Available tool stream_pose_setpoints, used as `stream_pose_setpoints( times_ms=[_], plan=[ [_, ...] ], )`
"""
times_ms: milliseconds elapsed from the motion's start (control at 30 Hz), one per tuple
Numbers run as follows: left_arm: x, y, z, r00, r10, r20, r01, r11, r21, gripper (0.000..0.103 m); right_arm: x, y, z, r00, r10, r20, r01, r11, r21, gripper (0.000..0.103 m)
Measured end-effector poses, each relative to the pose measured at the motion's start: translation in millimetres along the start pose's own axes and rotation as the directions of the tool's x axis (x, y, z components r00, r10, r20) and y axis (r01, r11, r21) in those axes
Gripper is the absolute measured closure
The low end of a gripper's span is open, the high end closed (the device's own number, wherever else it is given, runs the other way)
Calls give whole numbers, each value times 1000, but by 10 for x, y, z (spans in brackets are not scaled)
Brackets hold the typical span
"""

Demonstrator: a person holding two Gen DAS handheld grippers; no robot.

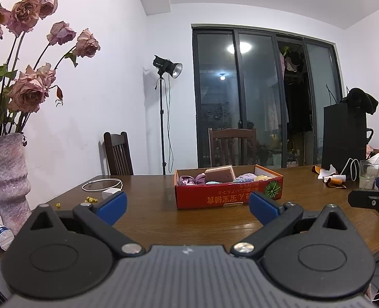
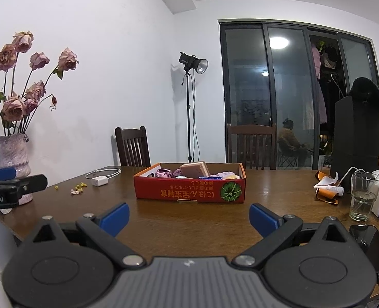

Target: Organize soft objects

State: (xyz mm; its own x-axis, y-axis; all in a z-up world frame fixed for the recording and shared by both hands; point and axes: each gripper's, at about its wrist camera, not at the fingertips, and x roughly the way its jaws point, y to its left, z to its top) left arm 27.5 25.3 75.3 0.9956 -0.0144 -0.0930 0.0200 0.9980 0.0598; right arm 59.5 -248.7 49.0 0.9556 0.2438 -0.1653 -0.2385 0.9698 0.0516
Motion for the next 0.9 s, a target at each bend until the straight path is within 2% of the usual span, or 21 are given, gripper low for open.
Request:
stream_pose_setpoints(
  times_ms=[900],
  plan=[
    [1, 2, -2, 1000, 0, -1, 0, 1000, 1, 0, -1, -7, -11, 1000, 0, 4, 0, 1000, 0, 1]
  ],
)
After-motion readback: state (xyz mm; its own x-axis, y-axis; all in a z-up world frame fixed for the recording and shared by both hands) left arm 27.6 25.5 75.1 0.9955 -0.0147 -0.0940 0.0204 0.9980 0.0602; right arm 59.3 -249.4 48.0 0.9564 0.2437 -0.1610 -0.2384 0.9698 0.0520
